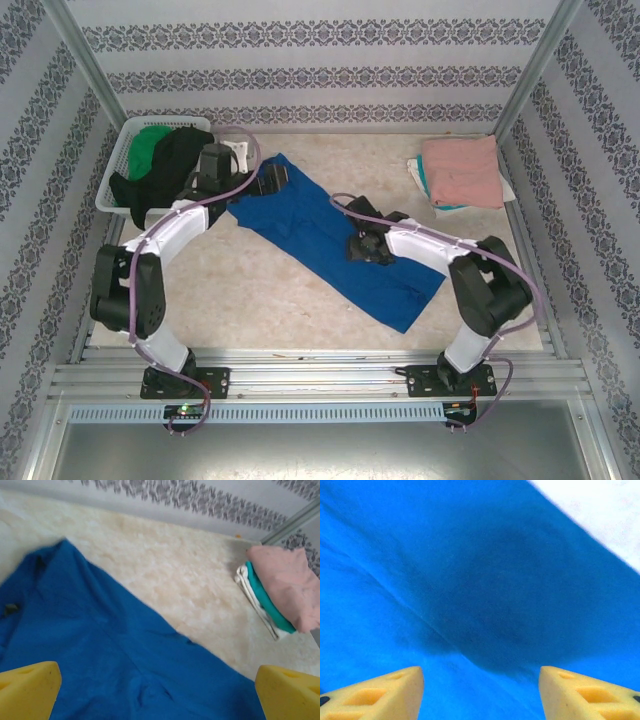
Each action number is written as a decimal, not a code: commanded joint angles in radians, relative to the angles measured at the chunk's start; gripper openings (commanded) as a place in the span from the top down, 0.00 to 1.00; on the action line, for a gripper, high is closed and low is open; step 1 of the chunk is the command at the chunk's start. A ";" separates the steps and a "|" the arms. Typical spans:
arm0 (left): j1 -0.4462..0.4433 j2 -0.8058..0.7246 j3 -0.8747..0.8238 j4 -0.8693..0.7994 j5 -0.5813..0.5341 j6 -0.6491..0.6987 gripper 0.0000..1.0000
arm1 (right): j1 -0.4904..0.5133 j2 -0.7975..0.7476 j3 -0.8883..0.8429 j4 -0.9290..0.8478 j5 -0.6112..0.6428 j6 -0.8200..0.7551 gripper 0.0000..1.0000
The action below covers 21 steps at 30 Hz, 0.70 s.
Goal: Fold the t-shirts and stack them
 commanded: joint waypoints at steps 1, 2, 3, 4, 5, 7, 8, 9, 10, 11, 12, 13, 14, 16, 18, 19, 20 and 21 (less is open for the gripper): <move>0.010 0.127 0.021 -0.011 0.058 -0.064 0.00 | 0.055 0.017 0.009 -0.004 0.042 0.005 0.37; 0.009 0.155 0.024 -0.024 0.046 -0.080 0.00 | 0.073 0.019 0.001 0.005 0.051 0.018 0.37; 0.009 0.180 0.015 -0.012 0.032 -0.101 0.00 | 0.088 0.021 -0.006 0.008 0.057 0.034 0.36; 0.010 0.203 0.009 0.001 0.013 -0.118 0.02 | 0.103 0.024 -0.010 0.011 0.056 0.045 0.37; 0.010 0.233 0.014 0.010 -0.002 -0.131 0.04 | 0.118 0.029 -0.013 0.011 0.058 0.057 0.37; 0.009 0.321 0.085 -0.029 0.011 -0.130 0.12 | 0.149 0.041 -0.016 -0.003 0.058 0.083 0.37; 0.008 0.376 0.142 -0.072 0.025 -0.119 0.18 | 0.166 0.046 -0.021 -0.005 0.057 0.096 0.37; 0.008 0.424 0.196 -0.105 0.031 -0.117 0.22 | 0.186 0.048 -0.025 -0.008 0.059 0.109 0.37; 0.009 0.459 0.229 -0.116 0.041 -0.120 0.24 | 0.200 0.050 -0.033 -0.006 0.056 0.121 0.37; 0.009 0.495 0.265 -0.122 0.047 -0.120 0.25 | 0.214 0.050 -0.040 -0.001 0.052 0.137 0.37; 0.008 0.521 0.290 -0.126 0.045 -0.124 0.26 | 0.225 0.051 -0.048 0.006 0.043 0.149 0.37; 0.009 0.550 0.319 -0.132 0.050 -0.126 0.26 | 0.236 0.054 -0.053 0.014 0.029 0.161 0.37; 0.009 0.580 0.352 -0.137 0.058 -0.126 0.27 | 0.247 0.059 -0.058 0.019 0.022 0.181 0.37; 0.006 0.634 0.417 -0.150 0.083 -0.124 0.27 | 0.270 0.073 -0.062 0.047 -0.009 0.202 0.37; 0.002 0.691 0.505 -0.183 0.102 -0.116 0.27 | 0.299 0.095 -0.050 0.076 -0.046 0.221 0.37; -0.004 0.720 0.554 -0.200 0.111 -0.102 0.27 | 0.314 0.111 -0.030 0.088 -0.073 0.225 0.37; -0.012 0.749 0.607 -0.220 0.114 -0.090 0.27 | 0.329 0.126 -0.005 0.087 -0.094 0.236 0.37; -0.016 0.781 0.658 -0.242 0.119 -0.083 0.27 | 0.341 0.135 0.019 0.084 -0.111 0.245 0.37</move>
